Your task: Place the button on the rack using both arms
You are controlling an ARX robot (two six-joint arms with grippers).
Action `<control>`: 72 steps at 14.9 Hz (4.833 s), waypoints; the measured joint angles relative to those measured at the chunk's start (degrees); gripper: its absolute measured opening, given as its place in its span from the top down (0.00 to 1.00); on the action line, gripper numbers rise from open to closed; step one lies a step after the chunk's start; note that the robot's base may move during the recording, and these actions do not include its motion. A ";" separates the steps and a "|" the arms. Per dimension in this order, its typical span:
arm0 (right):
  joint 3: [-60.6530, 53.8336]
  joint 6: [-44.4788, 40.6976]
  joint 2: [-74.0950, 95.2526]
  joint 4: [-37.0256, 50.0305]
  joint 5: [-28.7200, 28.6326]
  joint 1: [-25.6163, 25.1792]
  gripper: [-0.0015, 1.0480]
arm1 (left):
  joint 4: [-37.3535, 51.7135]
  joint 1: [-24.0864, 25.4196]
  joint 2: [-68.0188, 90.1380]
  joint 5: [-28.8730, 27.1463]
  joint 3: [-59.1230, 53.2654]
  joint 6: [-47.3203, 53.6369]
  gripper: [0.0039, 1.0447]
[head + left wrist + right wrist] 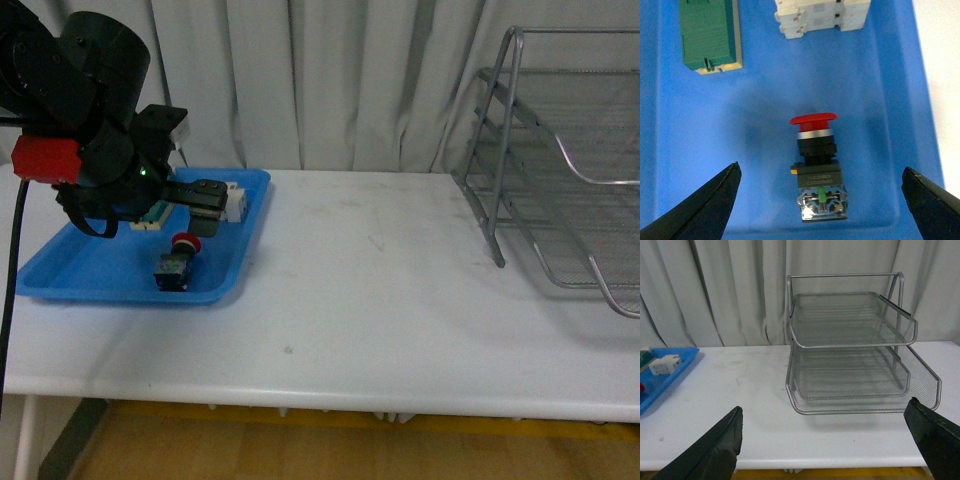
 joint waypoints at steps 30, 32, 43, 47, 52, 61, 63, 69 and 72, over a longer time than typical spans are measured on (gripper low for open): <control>0.00 0.00 0.00 0.00 0.00 0.00 0.06 | 13.64 0.96 -49.83 14.58 -48.11 8.02 0.66; -0.02 0.00 0.00 0.00 -0.02 0.00 0.06 | 15.43 2.03 -52.68 13.90 -55.56 10.10 0.66; 0.00 0.00 0.00 0.02 -0.04 0.00 0.06 | 19.96 3.58 -50.31 12.83 -59.80 10.34 0.66; -0.02 0.00 0.00 0.11 -0.04 0.00 0.06 | 20.11 2.93 -50.34 12.83 -59.82 10.36 0.66; -0.02 0.00 0.00 -0.02 0.00 0.00 0.06 | 20.15 3.26 -50.47 12.87 -60.41 10.36 0.66; 0.00 0.00 -0.02 -0.02 0.20 0.00 0.06 | 17.38 -3.78 -51.76 10.82 -55.84 9.38 0.66; -0.02 0.00 -0.02 0.00 0.17 0.00 0.06 | 17.05 -10.51 -47.69 9.49 -48.26 8.59 0.66; 0.00 0.00 -0.02 0.00 0.17 0.00 0.06 | 11.30 -23.98 -29.55 7.91 -25.29 8.13 0.66; -0.02 0.00 -0.02 0.00 0.17 0.00 0.06 | 7.85 -27.28 -22.58 7.87 -16.26 8.15 0.66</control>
